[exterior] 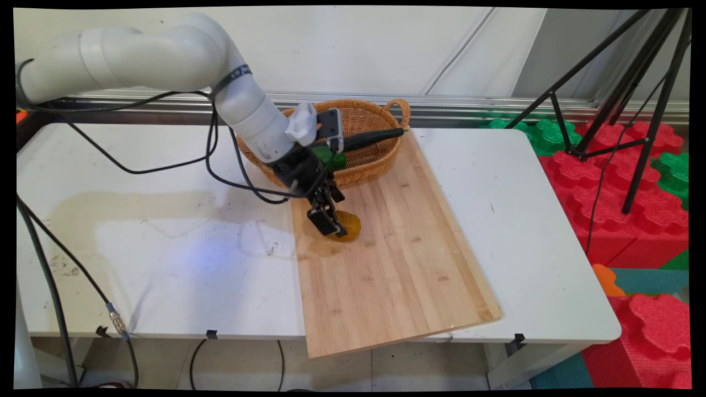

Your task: Pick up the potato from the cutting board

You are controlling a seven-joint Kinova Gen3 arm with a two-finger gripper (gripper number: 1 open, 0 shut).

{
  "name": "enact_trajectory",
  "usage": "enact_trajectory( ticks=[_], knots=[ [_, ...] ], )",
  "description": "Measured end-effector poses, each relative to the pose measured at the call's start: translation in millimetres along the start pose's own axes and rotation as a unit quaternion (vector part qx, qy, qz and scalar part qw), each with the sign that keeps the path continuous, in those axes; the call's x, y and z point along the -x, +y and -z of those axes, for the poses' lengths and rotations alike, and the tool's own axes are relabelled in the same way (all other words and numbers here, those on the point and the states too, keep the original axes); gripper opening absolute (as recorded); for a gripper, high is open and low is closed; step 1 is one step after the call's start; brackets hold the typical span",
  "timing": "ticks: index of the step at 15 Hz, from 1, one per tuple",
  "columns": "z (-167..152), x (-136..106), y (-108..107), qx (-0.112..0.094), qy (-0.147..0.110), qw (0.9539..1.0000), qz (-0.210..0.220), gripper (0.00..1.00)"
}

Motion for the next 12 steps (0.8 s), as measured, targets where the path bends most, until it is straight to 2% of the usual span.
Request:
enact_trajectory(
  ticks=[8,12],
  knots=[
    [-30.9,-5.2,-0.8,0.002,-0.027,0.9984,-0.049,1.0],
    [-36.9,-6.1,-0.7,0.001,-0.032,0.9974,-0.064,1.0]
  ],
)
